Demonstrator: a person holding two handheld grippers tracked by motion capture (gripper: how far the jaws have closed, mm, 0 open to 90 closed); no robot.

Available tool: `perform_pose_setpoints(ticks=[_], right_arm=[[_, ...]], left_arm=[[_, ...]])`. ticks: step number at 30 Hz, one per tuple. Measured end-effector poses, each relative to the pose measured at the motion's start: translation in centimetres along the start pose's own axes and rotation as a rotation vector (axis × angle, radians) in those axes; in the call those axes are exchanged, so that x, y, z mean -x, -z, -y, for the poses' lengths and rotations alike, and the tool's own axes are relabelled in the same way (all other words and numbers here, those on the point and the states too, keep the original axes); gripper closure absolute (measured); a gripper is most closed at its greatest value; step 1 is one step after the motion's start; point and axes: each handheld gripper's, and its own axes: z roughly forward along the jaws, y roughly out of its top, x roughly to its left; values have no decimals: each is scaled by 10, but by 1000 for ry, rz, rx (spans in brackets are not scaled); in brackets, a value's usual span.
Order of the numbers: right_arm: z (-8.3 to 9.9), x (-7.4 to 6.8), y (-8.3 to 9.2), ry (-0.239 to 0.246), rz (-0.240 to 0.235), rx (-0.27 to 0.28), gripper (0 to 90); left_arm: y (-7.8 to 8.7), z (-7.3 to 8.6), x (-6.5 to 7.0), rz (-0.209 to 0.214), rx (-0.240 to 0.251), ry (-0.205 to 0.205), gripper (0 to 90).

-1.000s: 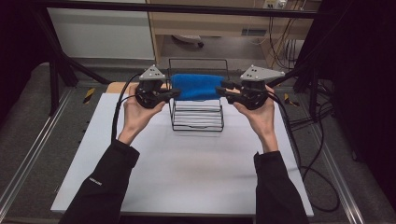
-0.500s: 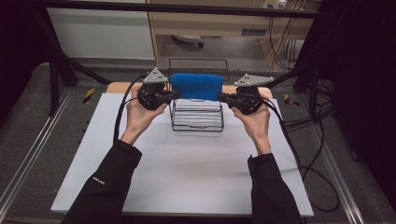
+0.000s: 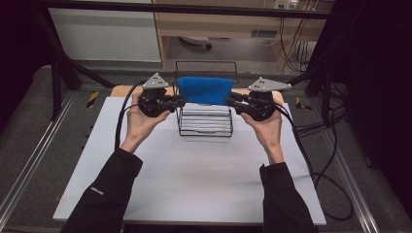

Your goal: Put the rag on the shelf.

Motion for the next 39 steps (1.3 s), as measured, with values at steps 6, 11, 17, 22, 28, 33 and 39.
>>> perform_pose_setpoints(ticks=[6, 11, 17, 22, 28, 33, 39], right_arm=[[3, -6, 15, -25, 5, -7, 353], [13, -12, 22, -27, -3, -41, 187], [29, -16, 22, -52, -12, -80, 87], [49, -18, 19, -63, -10, -117, 32], [85, -17, 16, -93, -2, -171, 6], [113, -14, 19, -127, -12, -190, 5], [149, -10, 28, -160, -35, -224, 5]], left_arm=[[22, 15, -1, -8, -8, 18, 490], [31, 41, -1, -34, -31, 17, 323], [35, 76, -1, -51, -77, 19, 186], [39, 105, 0, -58, -66, 45, 128], [42, 140, 3, -54, -105, 61, 73], [44, 171, 4, -50, -140, 81, 64], [52, 201, 0, -58, -154, 106, 65]])
